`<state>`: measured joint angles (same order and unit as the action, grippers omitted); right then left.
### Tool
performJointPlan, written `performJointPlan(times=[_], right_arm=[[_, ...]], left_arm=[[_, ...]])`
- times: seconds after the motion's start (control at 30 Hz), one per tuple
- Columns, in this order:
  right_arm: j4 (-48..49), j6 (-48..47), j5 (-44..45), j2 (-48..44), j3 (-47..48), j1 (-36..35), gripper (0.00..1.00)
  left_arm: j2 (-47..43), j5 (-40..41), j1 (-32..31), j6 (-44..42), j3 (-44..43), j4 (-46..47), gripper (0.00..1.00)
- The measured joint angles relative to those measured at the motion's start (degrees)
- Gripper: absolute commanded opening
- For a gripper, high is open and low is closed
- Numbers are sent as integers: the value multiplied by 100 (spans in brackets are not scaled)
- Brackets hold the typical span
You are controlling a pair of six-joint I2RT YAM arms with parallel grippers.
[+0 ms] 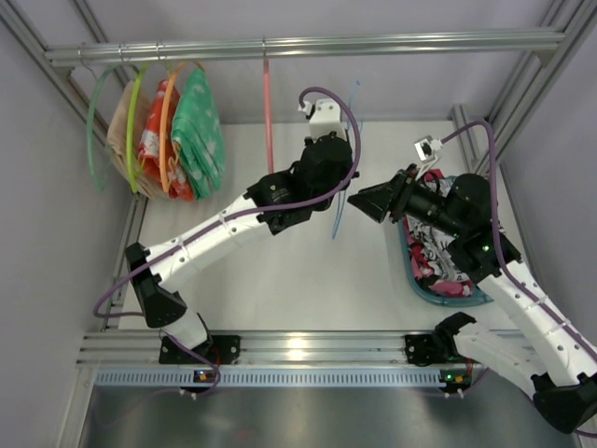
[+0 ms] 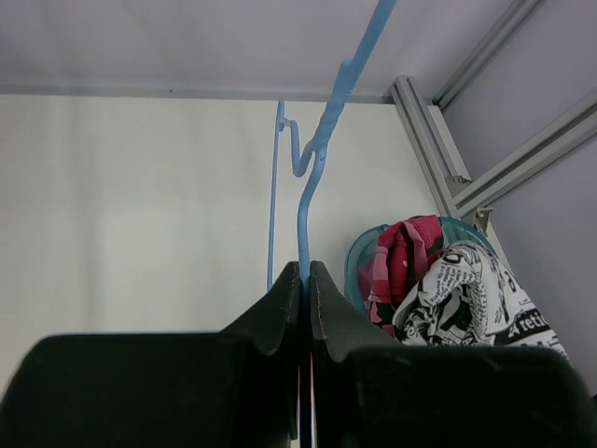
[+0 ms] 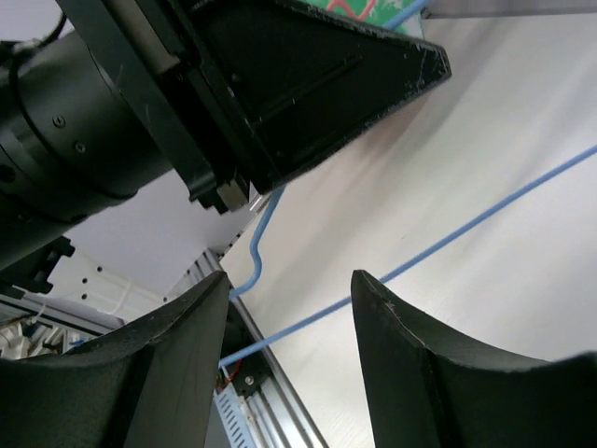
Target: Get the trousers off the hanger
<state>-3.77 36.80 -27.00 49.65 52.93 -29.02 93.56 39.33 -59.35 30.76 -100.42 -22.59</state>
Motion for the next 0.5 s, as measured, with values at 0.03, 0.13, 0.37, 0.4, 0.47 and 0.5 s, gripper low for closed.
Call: performJointPlan(times=[0.03,0.13,0.37,0.4,0.47,0.5], right_arm=[[-42,-31,4,-46,2,2,57],[-136,-116,17,-92,28,44,58],[-328,-267,87,-90,190,144,60],[-332,-282,103,-87,216,151,60],[-363,-319,114,-83,267,179,60],[-356,-330,140,-85,280,184,60]], left_arm=[[-9,52,0,-98,-17,31,0],[-44,243,2,-470,-96,286,0],[-37,431,240,-1054,-610,782,0],[-9,444,326,-1102,-737,844,0],[101,470,520,-1145,-1012,949,0],[186,479,654,-1150,-1174,979,0]])
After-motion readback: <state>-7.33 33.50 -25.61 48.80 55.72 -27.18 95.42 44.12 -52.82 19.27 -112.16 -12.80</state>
